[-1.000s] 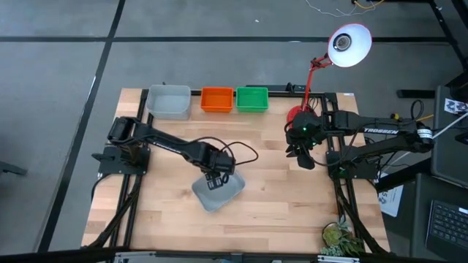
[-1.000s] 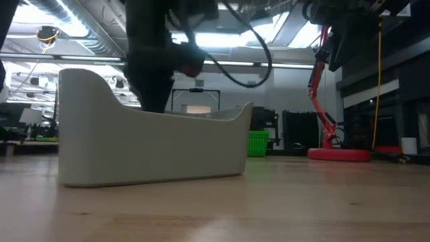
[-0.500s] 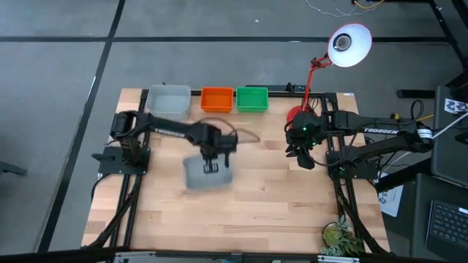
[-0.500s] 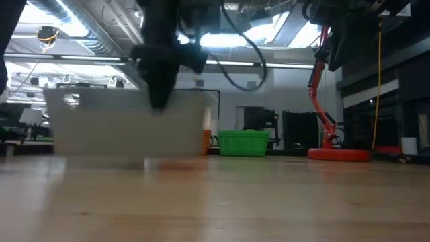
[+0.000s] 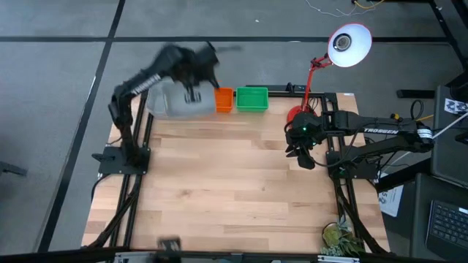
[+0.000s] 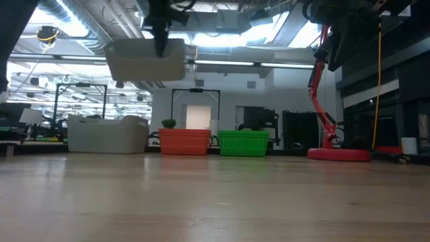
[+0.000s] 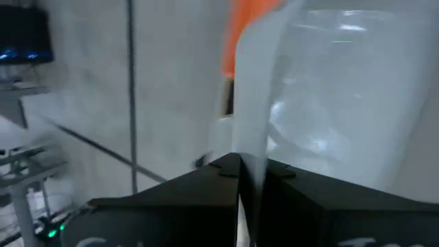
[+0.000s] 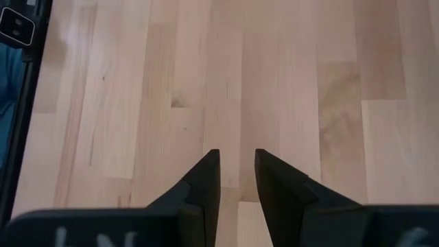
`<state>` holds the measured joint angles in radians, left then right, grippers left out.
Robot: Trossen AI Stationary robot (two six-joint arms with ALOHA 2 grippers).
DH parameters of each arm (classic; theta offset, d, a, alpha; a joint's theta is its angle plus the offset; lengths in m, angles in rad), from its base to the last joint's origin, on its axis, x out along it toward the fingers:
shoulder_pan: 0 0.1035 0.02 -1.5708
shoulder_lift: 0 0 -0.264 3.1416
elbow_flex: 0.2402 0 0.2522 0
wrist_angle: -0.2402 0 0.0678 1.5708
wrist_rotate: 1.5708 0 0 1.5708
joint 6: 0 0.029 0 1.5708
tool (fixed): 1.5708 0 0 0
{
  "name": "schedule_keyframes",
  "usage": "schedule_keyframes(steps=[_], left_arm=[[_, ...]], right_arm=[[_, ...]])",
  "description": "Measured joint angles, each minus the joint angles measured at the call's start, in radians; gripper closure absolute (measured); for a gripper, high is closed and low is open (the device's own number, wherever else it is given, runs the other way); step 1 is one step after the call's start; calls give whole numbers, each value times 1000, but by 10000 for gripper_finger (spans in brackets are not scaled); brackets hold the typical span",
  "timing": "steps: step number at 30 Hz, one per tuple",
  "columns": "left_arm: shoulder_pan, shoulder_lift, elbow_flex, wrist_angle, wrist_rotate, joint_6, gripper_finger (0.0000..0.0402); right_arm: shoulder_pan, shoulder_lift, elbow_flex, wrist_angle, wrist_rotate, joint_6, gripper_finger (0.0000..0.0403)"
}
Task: Stack baskets by color
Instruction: Stack the gray bin on the top gray bin
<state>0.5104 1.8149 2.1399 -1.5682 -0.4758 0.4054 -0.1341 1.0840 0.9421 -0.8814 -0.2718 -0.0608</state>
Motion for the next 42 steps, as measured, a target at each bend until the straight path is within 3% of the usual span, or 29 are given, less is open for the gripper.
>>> schedule_keyframes(steps=[4, 7, 11, 14, 23, 26, 29, 42], left_arm=[[203, 1, 7, -9, 17, 200, 401], [337, 1, -17, 0, 87, 290, 401], [450, 1, -82, 14, 211, 390, 401], [505, 1, -141, 54, 216, 461, 401], [531, 2, -370, 312, 199, 541, 401], [538, 2, -408, 310, 159, 561, 401], [539, 2, -423, 295, 109, 598, 401], [545, 26, -426, 255, 186, 661, 402]], right_arm=[[0, 0, 0, 0, 0, -1, 312], [0, 0, 0, 0, 0, 1, 312], [0, 0, 0, 0, 0, -1, 311], [0, 0, 0, 10, 1, -3, 312], [0, 0, 0, 47, 16, 8, 311], [0, 0, 0, 48, 16, 37, 312], [0, 0, 0, 48, 16, 58, 312], [0, 0, 0, 53, 16, 57, 312]])
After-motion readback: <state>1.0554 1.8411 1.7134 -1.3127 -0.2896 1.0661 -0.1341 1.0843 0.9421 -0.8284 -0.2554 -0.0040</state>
